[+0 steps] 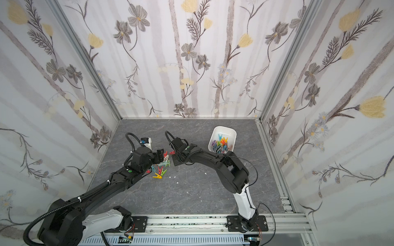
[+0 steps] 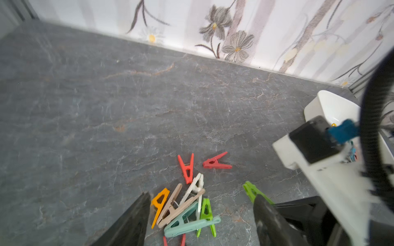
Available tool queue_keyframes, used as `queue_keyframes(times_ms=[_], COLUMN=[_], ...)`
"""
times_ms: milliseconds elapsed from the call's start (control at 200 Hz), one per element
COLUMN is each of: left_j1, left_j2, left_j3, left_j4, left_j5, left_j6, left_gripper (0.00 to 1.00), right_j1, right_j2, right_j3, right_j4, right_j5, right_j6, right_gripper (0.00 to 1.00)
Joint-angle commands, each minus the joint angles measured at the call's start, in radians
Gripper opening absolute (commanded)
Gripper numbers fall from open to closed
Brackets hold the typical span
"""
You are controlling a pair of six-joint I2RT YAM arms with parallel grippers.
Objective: Put the clothespins into the storage box
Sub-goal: Pick up the clothespin from the center of the board, then place the clothespin in the storage box.
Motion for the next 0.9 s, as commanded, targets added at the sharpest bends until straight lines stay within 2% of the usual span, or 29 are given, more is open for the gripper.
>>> queue_keyframes(times_ms=[0,135,250,350,445,515,585,644,819,899], left_j1=[-0.072,-0.180,-0.277,-0.346,-0.371,-0.373,-0.371,-0.369,-0.322,-0.261], left_j2=[0.030,0.095,0.241,0.364,0.431,0.448,0.450,0.446,0.364,0.290], left_j3=[0.048,0.094,0.151,0.241,0.303,0.315,0.317,0.313,0.239,0.185], left_j4=[-0.019,0.065,0.125,0.109,0.089,0.097,0.098,0.091,0.091,0.083], left_j5=[-0.156,-0.141,-0.105,-0.086,-0.077,-0.064,-0.067,-0.080,-0.138,-0.135], left_j6=[0.160,0.155,0.139,0.166,0.173,0.173,0.180,0.183,0.091,0.012], left_gripper=[0.77,0.77,0.77,0.78,0.79,0.79,0.80,0.80,0.80,0.79], right_j1=[-0.070,-0.188,-0.338,-0.457,-0.529,-0.560,-0.568,-0.559,-0.438,-0.343], right_j2=[-0.127,-0.297,-0.389,-0.403,-0.363,-0.316,-0.286,-0.291,-0.318,-0.330], right_j3=[-0.126,-0.273,-0.364,-0.409,-0.401,-0.370,-0.331,-0.312,-0.258,-0.257], right_j4=[0.073,0.107,0.135,0.172,0.198,0.203,0.190,0.186,0.115,0.121], right_j5=[-0.060,-0.071,-0.041,-0.021,-0.028,-0.041,-0.039,-0.021,0.125,0.122], right_j6=[0.035,0.057,0.065,0.072,0.059,0.047,0.042,0.040,0.025,0.028], right_gripper=[0.04,0.04,0.04,0.03,0.04,0.12,0.24,0.29,0.30,0.30])
